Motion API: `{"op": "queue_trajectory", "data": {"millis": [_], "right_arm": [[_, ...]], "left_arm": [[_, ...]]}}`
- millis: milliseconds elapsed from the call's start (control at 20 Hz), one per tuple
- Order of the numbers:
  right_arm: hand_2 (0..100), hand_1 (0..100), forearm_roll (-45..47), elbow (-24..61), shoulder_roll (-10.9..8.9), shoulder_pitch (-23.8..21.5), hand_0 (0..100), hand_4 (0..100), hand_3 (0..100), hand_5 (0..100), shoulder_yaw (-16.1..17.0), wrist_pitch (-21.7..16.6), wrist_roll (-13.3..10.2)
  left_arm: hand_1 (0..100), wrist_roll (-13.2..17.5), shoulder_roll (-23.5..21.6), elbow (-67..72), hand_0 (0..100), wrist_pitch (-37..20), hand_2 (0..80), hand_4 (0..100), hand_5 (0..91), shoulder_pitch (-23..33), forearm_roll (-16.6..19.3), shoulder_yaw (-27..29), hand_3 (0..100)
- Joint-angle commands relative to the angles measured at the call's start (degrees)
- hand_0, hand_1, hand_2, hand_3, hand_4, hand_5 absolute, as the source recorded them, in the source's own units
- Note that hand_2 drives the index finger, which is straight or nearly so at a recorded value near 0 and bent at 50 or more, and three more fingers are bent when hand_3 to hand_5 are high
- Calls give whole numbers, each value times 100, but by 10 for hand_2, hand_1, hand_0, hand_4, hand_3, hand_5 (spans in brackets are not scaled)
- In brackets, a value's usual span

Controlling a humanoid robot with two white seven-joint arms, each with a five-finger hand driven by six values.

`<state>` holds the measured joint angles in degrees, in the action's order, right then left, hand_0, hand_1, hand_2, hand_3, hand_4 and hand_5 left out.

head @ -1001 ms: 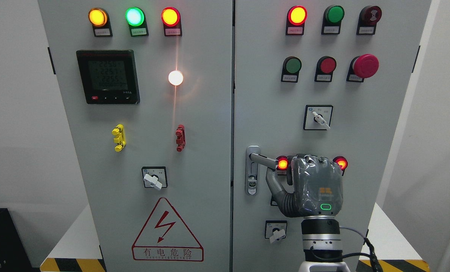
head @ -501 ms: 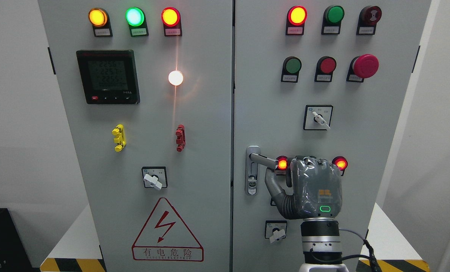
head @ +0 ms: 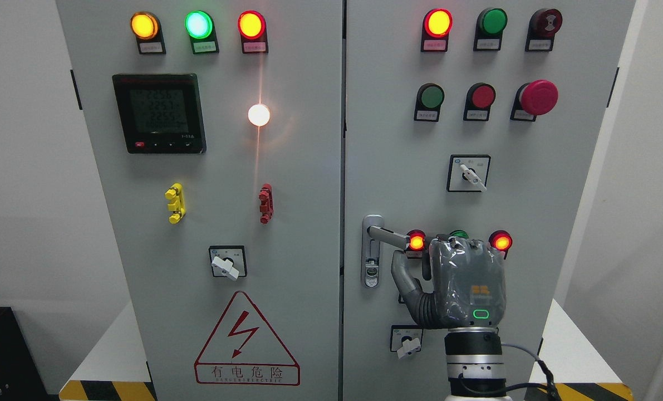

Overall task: Release door handle
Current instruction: 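Open the right hand and withdraw it downward from the handle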

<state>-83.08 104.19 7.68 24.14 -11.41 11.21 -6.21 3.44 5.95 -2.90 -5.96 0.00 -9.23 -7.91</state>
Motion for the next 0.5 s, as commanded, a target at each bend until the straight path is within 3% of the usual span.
{"op": "queue_trajectory", "data": {"millis": [0, 300, 401, 451], "right_arm": [[856, 373, 2, 365, -4, -251, 533, 973, 1000, 985, -10, -101, -3], [684, 339, 11, 760, -4, -734, 507, 879, 994, 883, 34, -443, -55], [617, 332, 11, 883, -4, -910, 501, 837, 882, 821, 34, -558, -143], [608, 329, 11, 962, -12, -998, 500, 828, 876, 813, 34, -619, -152]], "left_arm": [[556, -1, 3, 0, 120, -1, 0, 0, 0, 53, 0, 0, 0], [556, -1, 3, 0, 120, -1, 0, 0, 0, 53, 0, 0, 0], [556, -1, 3, 0, 120, -1, 0, 0, 0, 53, 0, 0, 0], [556, -1, -6, 0, 120, -1, 0, 0, 0, 53, 0, 0, 0]]}}
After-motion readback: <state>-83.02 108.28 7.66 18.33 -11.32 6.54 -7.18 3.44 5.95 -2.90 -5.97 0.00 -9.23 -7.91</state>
